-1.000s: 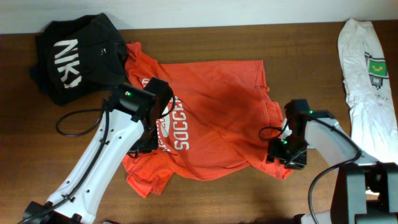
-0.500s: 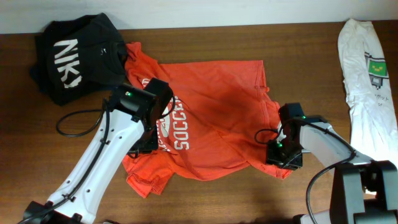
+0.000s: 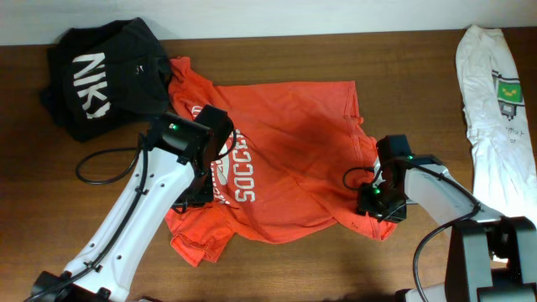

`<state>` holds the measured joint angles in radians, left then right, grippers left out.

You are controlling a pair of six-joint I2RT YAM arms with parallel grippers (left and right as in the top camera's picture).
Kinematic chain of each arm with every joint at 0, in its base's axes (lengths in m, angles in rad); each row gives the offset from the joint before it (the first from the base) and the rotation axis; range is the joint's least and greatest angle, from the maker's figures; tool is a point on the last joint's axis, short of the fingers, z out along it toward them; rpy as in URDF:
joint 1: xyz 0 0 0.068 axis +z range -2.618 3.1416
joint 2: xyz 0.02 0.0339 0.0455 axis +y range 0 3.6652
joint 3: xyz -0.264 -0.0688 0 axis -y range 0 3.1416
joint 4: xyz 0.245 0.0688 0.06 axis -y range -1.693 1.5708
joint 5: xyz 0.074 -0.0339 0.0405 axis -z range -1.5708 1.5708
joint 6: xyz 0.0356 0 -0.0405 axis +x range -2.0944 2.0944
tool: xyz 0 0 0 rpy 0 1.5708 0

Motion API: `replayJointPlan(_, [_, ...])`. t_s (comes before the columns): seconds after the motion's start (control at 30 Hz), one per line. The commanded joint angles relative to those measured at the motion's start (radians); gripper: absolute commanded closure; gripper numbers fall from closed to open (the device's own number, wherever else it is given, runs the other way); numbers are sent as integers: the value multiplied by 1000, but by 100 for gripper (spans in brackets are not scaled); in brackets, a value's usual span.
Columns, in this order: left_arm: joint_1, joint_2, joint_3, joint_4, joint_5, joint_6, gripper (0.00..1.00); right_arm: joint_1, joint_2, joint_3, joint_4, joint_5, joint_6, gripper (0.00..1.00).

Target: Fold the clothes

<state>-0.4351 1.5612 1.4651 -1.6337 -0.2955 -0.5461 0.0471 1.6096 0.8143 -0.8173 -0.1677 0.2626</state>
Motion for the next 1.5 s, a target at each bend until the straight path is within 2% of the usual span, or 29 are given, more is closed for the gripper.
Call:
replayJointPlan(0.0, [4,-21,-9,1,3,-6,65,5,3,-13,3,-34,3,50])
replayJointPlan(0.13, [4,-21,-9,2,3,-6,64,5,3,-13,8,-31,3,69])
replayJointPlan(0.2, [4,-21,-9,2,2,-6,64,5,3,-6,6,-23,3,73])
replayJointPlan(0.23, [4,-21,-9,2,2,-6,64,5,3,4,-5,-5,3,79])
replayJointPlan(0.43, [4,-21,-9,2,3,-6,63,5,3,99,-114,10,3,90])
replayJointPlan(0.67, [4,-21,-9,2,3,-6,63,4,3,104,-128,52,3,85])
replayJointPlan(0.7, [4,-21,-9,2,3,-6,63,4,3,104,-128,52,3,87])
replayJointPlan(0.73, [4,-21,-9,2,3,-6,63,4,3,103,-129,52,3,94])
replayJointPlan(0.77, [4,-21,-9,2,3,-6,63,4,3,103,-129,52,3,96])
replayJointPlan(0.97, [4,-21,-9,2,4,-5,62,-16,-12,164,-154,48,27,96])
replayJointPlan(1.1, [4,-21,-9,10,117,84,30,-142,-23,404,-295,51,24,96])
replayJointPlan(1.2, [4,-21,-9,10,172,114,13,-268,-23,584,-401,68,6,96])
replayJointPlan(1.23, [4,-21,-9,16,176,114,1,-313,-23,637,-434,72,6,96])
replayJointPlan(1.37, [4,-21,-11,72,208,115,1,-495,-23,803,-531,71,6,96])
replayJointPlan(1.47, [4,-21,-46,146,333,166,1,-582,-23,830,-550,42,-5,96])
